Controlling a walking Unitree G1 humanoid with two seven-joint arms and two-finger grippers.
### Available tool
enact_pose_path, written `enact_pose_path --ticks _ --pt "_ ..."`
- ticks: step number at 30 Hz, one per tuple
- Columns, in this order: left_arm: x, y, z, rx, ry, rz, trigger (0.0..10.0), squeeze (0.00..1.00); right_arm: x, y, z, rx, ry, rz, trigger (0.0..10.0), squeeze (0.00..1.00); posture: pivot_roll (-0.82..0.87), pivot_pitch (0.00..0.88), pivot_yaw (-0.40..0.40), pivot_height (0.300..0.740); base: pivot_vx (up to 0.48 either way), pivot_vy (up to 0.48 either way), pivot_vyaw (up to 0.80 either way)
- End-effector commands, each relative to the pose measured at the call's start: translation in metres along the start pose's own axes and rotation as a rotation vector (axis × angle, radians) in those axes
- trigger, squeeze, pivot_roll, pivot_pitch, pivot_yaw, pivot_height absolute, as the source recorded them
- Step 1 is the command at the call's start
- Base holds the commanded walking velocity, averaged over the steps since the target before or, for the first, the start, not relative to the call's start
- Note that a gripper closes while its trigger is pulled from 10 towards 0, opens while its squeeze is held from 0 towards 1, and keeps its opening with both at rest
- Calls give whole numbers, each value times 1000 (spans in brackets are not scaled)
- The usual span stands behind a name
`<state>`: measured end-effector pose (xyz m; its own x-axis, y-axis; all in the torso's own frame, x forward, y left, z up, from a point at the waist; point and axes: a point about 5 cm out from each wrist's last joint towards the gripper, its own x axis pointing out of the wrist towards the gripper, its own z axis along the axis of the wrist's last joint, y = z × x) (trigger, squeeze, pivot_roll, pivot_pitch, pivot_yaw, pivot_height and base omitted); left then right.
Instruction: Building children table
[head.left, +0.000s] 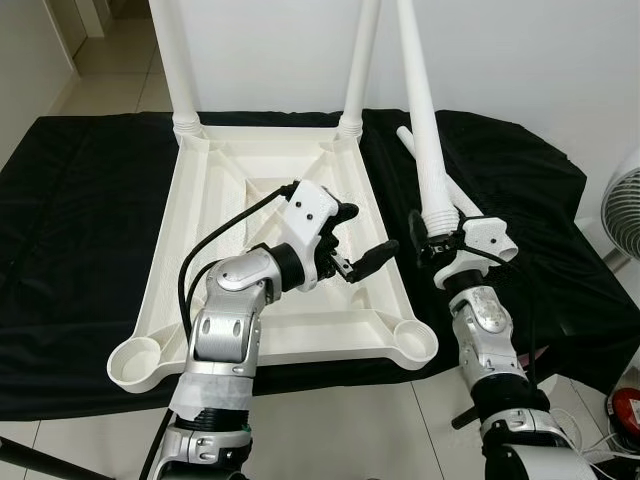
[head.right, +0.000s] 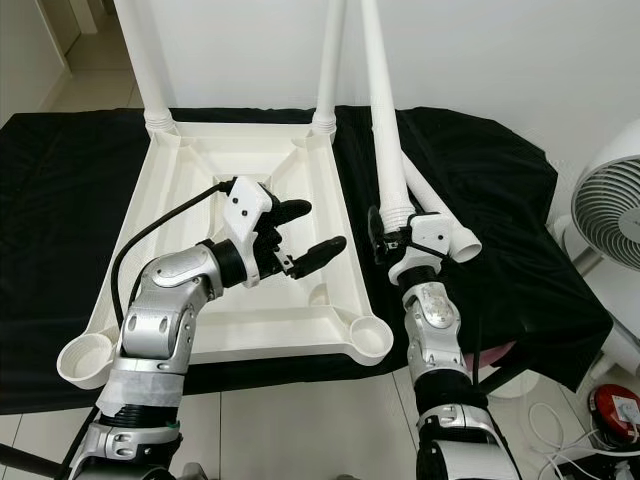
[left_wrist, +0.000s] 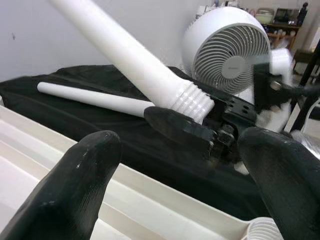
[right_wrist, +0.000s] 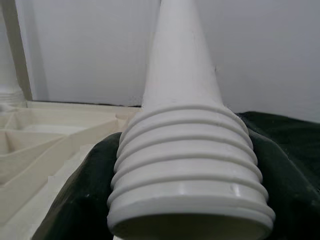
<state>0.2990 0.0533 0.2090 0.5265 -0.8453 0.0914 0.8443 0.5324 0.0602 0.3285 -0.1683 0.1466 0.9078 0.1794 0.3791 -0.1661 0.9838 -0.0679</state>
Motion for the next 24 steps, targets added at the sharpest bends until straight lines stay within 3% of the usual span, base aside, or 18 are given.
enact_pose_path --ticks 1,4,5,7,8,14,19,24 --pt "3 6 2 -23 -1 84 10000 1000 1 5 6 -24 -37 27 10000 0 -64 0 -16 740 0 0 0" --pt "4 9 2 -22 16 89 10000 1000 0 9 6 -25 -38 52 10000 0 -64 0 -16 740 0 0 0" --pt "4 11 2 -39 30 92 10000 643 0 12 6 -29 -40 73 10000 0 -64 0 -17 740 0 0 0" --pt "4 11 2 -39 30 92 10000 643 0 12 6 -29 -40 73 10000 0 -64 0 -17 740 0 0 0" --pt "7 18 4 -113 55 103 10000 0 -1 21 6 -27 -37 141 10000 0 -61 0 -18 740 0 0 0" --pt "9 27 7 -194 95 116 10000 0 -4 32 5 -33 -23 244 10000 0 -61 0 -20 740 0 0 0" --pt "10 28 16 -336 73 49 10000 0 -9 44 3 -62 -6 337 10000 0 -65 0 -23 740 0 0 0" --pt "11 28 15 -393 103 19 10000 0 -10 48 3 -67 -10 359 10000 0 -67 0 -22 740 0 0 0"
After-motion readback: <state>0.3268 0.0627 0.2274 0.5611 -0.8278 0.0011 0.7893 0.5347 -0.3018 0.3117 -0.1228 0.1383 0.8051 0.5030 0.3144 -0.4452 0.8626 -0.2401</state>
